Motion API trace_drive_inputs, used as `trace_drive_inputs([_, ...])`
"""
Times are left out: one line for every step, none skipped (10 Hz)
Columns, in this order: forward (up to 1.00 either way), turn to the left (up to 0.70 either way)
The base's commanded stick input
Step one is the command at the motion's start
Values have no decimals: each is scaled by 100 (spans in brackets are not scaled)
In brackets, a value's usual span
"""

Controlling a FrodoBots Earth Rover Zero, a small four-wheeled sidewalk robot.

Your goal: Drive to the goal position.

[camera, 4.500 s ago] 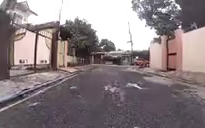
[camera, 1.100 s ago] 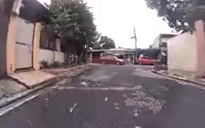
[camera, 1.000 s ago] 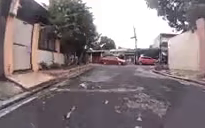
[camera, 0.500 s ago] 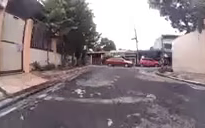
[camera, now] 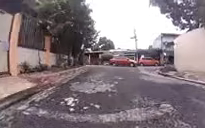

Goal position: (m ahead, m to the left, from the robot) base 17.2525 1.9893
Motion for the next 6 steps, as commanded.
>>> trace_drive_inputs([100,0])
trace_drive_inputs([100,0])
trace_drive_inputs([100,0])
trace_drive_inputs([100,0])
trace_drive_inputs([100,0])
trace_drive_inputs([100,0])
